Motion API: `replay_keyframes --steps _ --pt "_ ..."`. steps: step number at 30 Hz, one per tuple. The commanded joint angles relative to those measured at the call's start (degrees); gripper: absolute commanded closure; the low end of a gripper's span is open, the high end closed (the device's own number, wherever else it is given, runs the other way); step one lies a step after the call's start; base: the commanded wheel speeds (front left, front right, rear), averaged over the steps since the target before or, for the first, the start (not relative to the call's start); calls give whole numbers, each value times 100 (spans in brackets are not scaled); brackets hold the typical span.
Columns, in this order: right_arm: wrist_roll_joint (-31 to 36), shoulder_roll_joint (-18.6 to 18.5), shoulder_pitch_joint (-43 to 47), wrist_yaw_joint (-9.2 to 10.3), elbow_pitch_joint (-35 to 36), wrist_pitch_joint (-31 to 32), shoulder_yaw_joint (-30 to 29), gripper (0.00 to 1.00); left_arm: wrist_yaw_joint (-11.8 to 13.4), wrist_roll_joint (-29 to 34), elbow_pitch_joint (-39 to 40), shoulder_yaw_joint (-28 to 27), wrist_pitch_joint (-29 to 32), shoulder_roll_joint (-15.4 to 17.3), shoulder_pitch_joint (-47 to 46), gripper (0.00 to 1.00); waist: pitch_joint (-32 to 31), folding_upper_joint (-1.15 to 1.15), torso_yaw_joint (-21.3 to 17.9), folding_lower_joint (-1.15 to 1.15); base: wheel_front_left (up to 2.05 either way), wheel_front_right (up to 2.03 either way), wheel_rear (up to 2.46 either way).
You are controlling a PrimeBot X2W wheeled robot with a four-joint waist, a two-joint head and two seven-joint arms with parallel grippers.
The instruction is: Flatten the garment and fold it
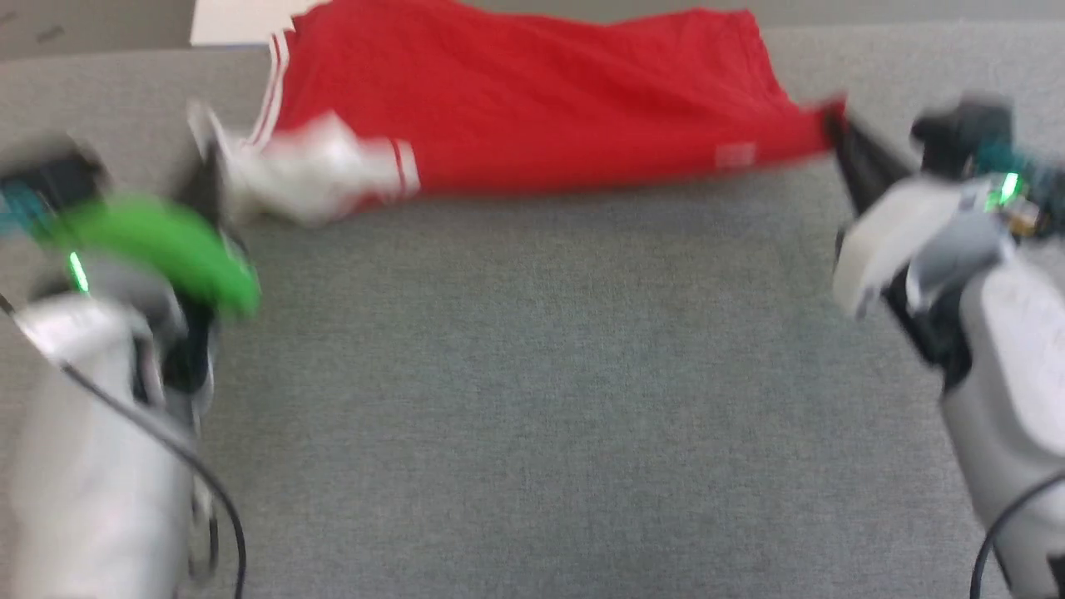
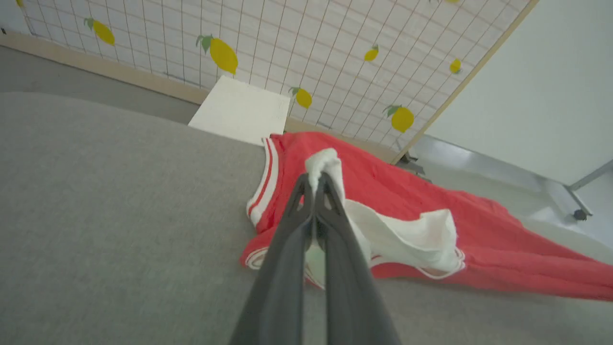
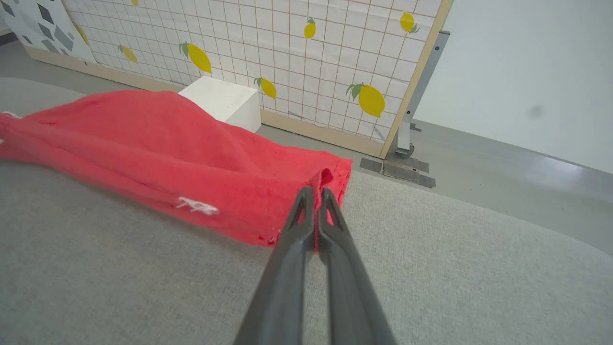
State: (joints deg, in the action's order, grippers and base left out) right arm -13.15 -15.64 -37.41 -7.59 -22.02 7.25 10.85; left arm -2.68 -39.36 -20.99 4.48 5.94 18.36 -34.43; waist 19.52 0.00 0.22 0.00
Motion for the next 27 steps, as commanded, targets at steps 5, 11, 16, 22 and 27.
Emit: replay_keyframes --steps 5,11,16,22,27 --pt "-223 -54 1150 10 274 57 -93 100 421 -214 749 20 684 127 1871 100 -673 0 157 0 0 0 0" --pt "-132 -1 2280 10 565 285 -228 100 861 -437 1530 -1 1071 -11 3487 100 -988 0 226 0 0 0 0" --pt "-133 94 3105 10 883 679 -423 100 1046 -529 1958 66 1219 -123 4308 100 -1129 0 271 0 0 0 0" --pt "-213 235 4083 10 1393 1401 -808 100 1197 -519 2268 154 1394 -93 4934 100 -1247 0 284 0 0 0 0" --pt "-212 344 4675 10 1924 1758 -1081 100 1388 -294 2458 174 1421 72 5274 100 -1274 0 239 0 0 0 0"
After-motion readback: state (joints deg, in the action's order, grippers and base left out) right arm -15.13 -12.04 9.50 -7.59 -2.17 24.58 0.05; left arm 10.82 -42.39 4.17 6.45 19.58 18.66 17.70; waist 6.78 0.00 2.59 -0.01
